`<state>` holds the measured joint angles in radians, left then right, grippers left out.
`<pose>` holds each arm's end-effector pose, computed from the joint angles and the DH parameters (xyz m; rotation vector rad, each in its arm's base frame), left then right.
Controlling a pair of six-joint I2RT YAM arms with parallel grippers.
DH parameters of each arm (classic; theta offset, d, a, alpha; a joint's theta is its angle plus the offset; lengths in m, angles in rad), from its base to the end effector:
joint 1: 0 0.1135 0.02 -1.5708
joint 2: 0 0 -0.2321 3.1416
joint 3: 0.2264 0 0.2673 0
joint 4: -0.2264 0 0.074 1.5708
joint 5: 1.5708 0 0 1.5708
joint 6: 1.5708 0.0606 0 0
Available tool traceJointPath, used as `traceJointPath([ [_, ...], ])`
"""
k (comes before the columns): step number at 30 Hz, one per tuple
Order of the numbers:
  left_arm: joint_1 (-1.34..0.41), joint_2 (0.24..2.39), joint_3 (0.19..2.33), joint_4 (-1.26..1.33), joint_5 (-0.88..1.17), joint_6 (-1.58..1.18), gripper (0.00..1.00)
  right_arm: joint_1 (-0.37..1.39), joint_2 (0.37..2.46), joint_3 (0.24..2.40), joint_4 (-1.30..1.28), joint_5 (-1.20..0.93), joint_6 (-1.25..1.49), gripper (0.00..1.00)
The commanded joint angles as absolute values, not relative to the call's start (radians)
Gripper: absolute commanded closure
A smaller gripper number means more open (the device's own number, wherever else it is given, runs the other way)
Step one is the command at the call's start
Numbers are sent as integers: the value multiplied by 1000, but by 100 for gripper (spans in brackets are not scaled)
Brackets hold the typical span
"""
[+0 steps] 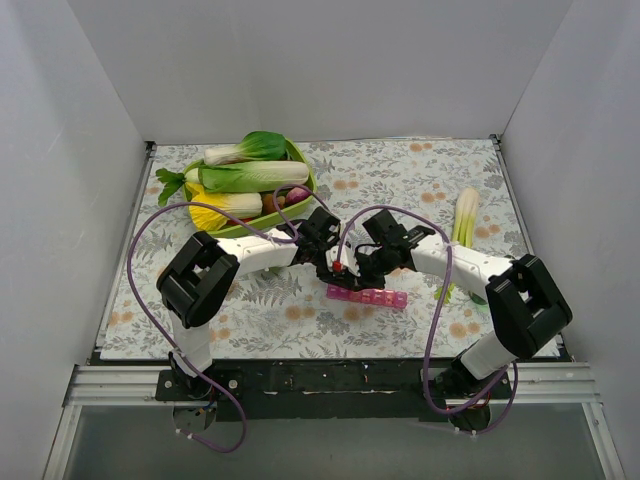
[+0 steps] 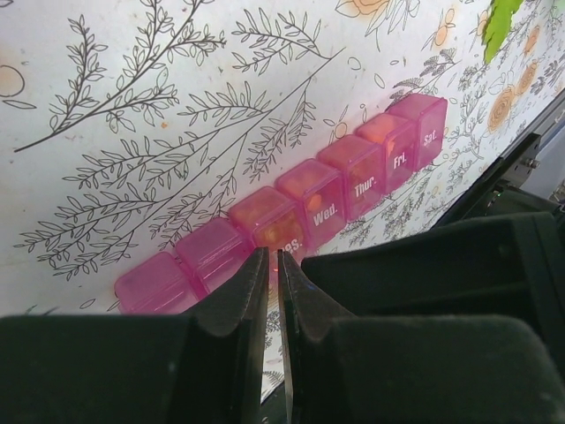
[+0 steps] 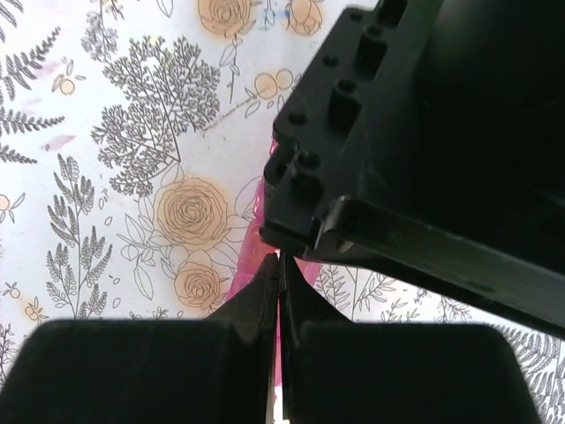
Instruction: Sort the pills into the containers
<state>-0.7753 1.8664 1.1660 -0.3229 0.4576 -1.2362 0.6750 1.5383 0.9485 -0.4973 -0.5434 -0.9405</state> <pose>0.2614 -0.2937 0.1039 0.4723 -2.8340 1.0374 0.2309 0.2250 0.1390 -1.9481 1.6224 0.6158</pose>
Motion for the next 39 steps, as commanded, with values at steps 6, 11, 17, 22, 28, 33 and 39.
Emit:
traceJointPath([
  [6, -773, 1825, 1172, -333, 477, -1226, 91, 673, 1606, 904, -450, -512, -925, 99],
  [11, -773, 1821, 1183, -316, 485, -1238, 91, 673, 1614, 888, -437, -506, -925, 99],
  [17, -772, 1783, 1126, -203, 560, -1299, 91, 673, 1611, 885, -433, -503, -923, 99],
  [22, -772, 1812, 1092, -121, 620, -1345, 91, 672, 1598, 877, -426, -508, -923, 99],
  [28, -770, 1838, 1068, -61, 632, -1376, 92, 673, 1582, 861, -417, -518, -925, 99],
  [33, -770, 1859, 1058, -78, 603, -1371, 92, 673, 1574, 859, -420, -528, -922, 99],
  [39, -767, 1896, 1054, -135, 534, -1344, 93, 673, 1533, 861, -436, -548, -933, 99],
])
